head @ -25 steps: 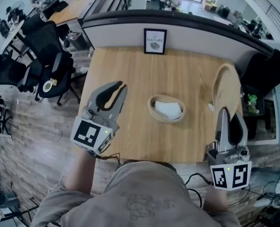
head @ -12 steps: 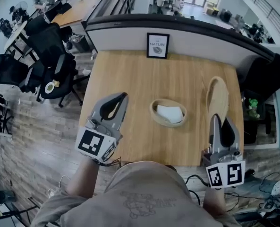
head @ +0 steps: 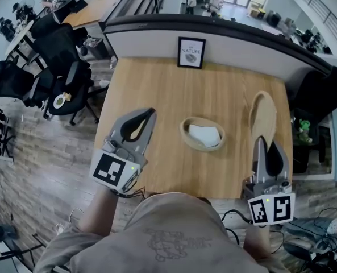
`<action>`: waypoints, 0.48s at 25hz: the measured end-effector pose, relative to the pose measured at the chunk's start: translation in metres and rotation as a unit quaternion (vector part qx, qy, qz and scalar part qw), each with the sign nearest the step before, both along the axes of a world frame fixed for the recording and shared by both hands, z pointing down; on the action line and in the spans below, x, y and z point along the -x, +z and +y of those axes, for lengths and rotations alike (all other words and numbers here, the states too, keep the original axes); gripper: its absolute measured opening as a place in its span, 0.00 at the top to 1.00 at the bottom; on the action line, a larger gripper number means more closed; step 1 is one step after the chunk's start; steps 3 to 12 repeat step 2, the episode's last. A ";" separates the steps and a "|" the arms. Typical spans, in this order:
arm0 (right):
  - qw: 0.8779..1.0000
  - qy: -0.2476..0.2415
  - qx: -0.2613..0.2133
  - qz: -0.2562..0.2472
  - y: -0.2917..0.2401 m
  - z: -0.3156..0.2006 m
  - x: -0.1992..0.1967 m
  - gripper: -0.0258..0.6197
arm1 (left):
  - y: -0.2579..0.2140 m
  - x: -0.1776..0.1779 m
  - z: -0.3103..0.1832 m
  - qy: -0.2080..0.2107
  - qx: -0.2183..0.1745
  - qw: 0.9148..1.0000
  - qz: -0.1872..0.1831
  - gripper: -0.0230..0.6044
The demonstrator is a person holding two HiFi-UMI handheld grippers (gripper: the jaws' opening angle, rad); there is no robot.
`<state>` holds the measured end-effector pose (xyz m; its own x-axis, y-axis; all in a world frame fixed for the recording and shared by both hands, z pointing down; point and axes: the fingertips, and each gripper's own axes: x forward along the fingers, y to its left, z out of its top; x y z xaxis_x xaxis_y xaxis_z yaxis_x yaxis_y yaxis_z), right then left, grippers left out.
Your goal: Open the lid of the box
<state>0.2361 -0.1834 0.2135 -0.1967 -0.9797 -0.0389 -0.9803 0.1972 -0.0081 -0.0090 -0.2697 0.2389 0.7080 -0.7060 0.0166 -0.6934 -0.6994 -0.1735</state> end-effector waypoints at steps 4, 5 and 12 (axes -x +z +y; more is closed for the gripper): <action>1.000 0.006 -0.004 0.001 -0.001 0.005 -0.003 0.85 | 0.003 -0.002 0.003 0.000 0.000 1.000 -0.005 0.96; 1.000 0.006 -0.004 0.001 -0.001 0.005 -0.003 0.85 | 0.003 -0.002 0.003 0.000 0.000 1.000 -0.005 0.96; 1.000 0.006 -0.004 0.001 -0.001 0.005 -0.003 0.85 | 0.003 -0.002 0.003 0.000 0.000 1.000 -0.005 0.96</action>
